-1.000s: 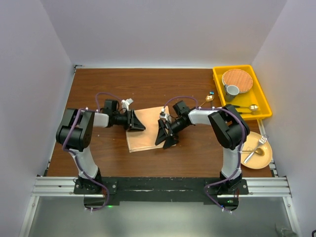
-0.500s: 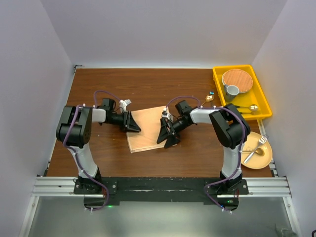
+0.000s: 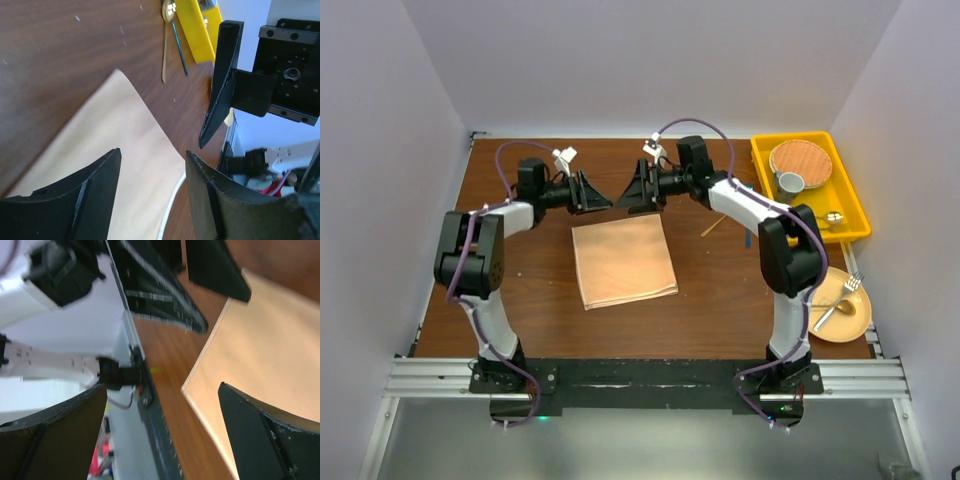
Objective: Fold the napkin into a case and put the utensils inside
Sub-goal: Smooth out the square-folded napkin at the center of the board.
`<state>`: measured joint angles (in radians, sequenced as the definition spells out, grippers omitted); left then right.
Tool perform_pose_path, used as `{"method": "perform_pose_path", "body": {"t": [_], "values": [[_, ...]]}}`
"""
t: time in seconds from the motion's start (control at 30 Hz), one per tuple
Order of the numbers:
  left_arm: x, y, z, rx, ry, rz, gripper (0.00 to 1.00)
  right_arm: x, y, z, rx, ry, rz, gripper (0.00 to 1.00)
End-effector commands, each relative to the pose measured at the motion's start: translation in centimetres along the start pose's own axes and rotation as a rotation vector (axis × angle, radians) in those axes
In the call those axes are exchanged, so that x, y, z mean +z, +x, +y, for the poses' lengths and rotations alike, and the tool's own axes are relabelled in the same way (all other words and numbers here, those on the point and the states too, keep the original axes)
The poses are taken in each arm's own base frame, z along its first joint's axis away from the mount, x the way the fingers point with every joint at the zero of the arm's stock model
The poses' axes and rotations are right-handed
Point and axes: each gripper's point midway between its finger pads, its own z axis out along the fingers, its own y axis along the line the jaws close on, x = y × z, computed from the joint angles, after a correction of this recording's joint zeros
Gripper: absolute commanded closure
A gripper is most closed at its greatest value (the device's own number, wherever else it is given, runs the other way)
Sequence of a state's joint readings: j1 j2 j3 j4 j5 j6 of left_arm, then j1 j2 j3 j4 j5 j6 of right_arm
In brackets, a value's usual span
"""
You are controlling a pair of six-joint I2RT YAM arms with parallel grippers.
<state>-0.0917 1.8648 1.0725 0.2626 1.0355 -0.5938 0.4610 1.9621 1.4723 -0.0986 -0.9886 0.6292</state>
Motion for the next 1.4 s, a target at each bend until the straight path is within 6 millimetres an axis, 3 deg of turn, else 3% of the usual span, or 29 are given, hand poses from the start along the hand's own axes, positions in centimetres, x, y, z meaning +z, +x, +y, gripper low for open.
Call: {"method": "perform_pose_path", "body": {"t": [0.0, 0.13, 0.37, 0.43, 0.53, 0.67, 0.73, 0.83, 0.9, 0.93, 1.0, 1.03, 1.07, 1.1, 1.13, 1.17, 1.23, 1.27, 1.33, 1.37], "values": [[1.6, -3.3, 0.9, -0.095, 0.028, -0.112, 0.39, 1.9, -4.8, -2.7, 0.052, 0.014, -0.129, 0.02], [2.7, -2.7, 1.7, -0.136, 0.030, -0.110, 0.37, 3.2, -6.1, -5.2, 0.087, 0.010, -0.157, 0.02], [3.0, 0.4, 6.3, -0.271, -0.042, -0.065, 0.32, 4.1, -5.1, -11.6, 0.218, 0.067, -0.173, 0.02], [2.5, 1.4, 7.8, -0.318, -0.063, -0.054, 0.32, 3.7, -4.3, -13.4, 0.259, 0.091, -0.173, 0.02], [1.4, 2.6, 10.0, -0.358, -0.101, -0.046, 0.33, 3.2, -1.7, -16.0, 0.336, 0.138, -0.142, 0.02], [0.2, 3.1, 11.2, -0.373, -0.113, -0.047, 0.34, 3.0, 0.3, -17.7, 0.335, 0.177, -0.104, 0.02], [-1.6, 1.7, 11.7, -0.352, -0.119, -0.093, 0.36, 3.4, 0.9, -18.4, 0.329, 0.187, -0.081, 0.03], [-3.9, -0.1, 11.6, -0.306, -0.126, -0.134, 0.38, 4.0, 0.1, -18.7, 0.281, 0.194, -0.063, 0.03], [-5.5, -1.4, 11.1, -0.272, -0.126, -0.138, 0.42, 4.0, -1.3, -17.5, 0.259, 0.168, -0.078, 0.03], [-6.3, -2.5, 10.1, -0.136, -0.126, -0.132, 0.43, 3.8, -2.1, -16.6, 0.240, 0.151, -0.088, 0.04], [-7.2, -2.5, 8.1, -0.050, -0.144, -0.045, 0.47, 3.0, -3.7, -13.5, 0.180, 0.107, -0.105, 0.08], [-8.0, -3.2, 6.7, 0.191, -0.150, -0.018, 0.48, 2.8, -4.3, -12.1, 0.160, 0.091, -0.107, 0.09], [-8.3, -3.0, 5.9, 0.288, -0.162, 0.019, 0.50, 2.0, -5.2, -9.5, 0.100, 0.067, -0.118, 0.11], [-8.9, -1.3, 5.0, 0.301, -0.175, 0.088, 0.53, 1.7, -4.8, -8.2, 0.087, 0.059, -0.090, 0.13], [-9.5, -1.2, 4.4, 0.513, -0.209, 0.136, 0.56, 1.0, -5.2, -5.7, -0.003, 0.052, -0.083, 0.14], [-10.0, 0.6, 3.9, 0.535, -0.209, 0.197, 0.58, 0.7, -4.8, -4.7, -0.031, 0.057, -0.067, 0.19], [-10.1, 1.2, 3.1, 0.733, -0.228, 0.258, 0.62, 0.0, -2.8, -4.5, -0.051, 0.122, -0.013, 0.26], [-9.7, 1.7, 3.2, 0.767, -0.240, 0.273, 0.66, -0.7, -2.3, -3.6, -0.071, 0.141, -0.008, 0.36], [-7.8, 2.7, 2.4, 0.868, -0.233, 0.344, 0.70, -1.8, 0.6, -5.5, -0.024, 0.242, 0.043, 0.49], [-7.0, 2.9, 2.4, 0.909, -0.238, 0.364, 0.73, -2.4, 1.5, -4.8, -0.031, 0.254, 0.054, 0.54]]}}
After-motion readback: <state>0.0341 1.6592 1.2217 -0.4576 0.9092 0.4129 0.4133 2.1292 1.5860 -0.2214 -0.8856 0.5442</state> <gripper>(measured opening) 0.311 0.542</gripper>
